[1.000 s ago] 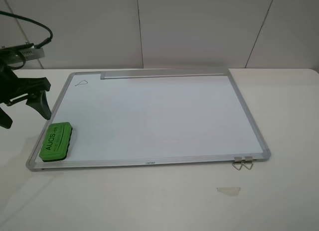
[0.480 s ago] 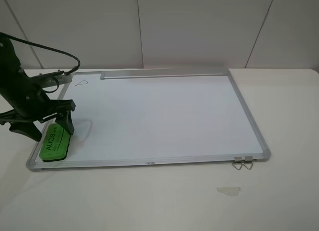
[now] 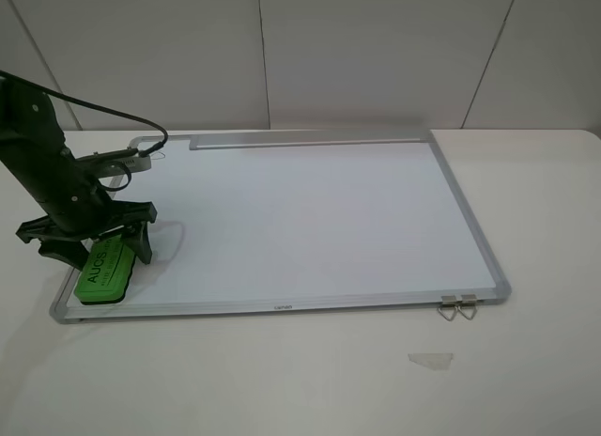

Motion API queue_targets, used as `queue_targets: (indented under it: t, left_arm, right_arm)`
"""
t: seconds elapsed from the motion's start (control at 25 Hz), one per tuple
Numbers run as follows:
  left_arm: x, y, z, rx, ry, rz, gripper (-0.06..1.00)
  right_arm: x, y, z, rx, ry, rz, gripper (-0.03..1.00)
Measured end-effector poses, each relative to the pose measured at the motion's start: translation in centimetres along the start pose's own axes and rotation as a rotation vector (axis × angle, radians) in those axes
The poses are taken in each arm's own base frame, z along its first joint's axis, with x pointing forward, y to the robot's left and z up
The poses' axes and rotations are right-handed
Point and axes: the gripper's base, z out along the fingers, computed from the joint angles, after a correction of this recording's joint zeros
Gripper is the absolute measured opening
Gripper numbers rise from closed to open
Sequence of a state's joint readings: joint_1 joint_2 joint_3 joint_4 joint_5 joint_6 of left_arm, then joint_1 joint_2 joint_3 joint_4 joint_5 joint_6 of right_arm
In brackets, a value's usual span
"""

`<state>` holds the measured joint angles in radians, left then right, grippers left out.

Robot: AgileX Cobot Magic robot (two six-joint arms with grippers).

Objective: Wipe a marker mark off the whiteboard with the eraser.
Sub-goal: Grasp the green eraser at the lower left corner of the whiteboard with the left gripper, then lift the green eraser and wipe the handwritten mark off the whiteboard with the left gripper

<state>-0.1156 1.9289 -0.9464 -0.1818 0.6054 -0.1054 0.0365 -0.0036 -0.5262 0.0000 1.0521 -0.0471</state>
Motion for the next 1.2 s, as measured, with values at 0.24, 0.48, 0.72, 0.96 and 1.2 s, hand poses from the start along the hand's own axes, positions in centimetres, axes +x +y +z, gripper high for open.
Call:
queue_targets:
  t: [0.24, 0.48, 0.72, 0.96, 1.2]
  left_arm:
    - [-0.06, -0.02, -0.02, 0.0, -0.001, -0.011, 0.77]
    - [-0.08, 0.02, 0.0, -0.003, -0.001, -0.044, 0.62]
    - [-0.04, 0.02, 0.01, -0.004, 0.003, -0.048, 0.6]
    - [-0.02, 0.02, 0.02, -0.005, 0.008, -0.048, 0.6]
    - [0.05, 0.01, -0.04, -0.005, 0.013, -0.048, 0.6]
  right_arm:
    - [0.0, 0.0, 0.0, 0.0, 0.0, 0.0, 0.82]
    - [0.0, 0.0, 0.0, 0.0, 0.0, 0.0, 0.82]
    - [0.0, 0.0, 0.0, 0.0, 0.0, 0.0, 0.82]
    - [0.0, 0.0, 0.0, 0.0, 0.0, 0.0, 0.82]
    - [0.0, 0.0, 0.0, 0.0, 0.0, 0.0, 0.82]
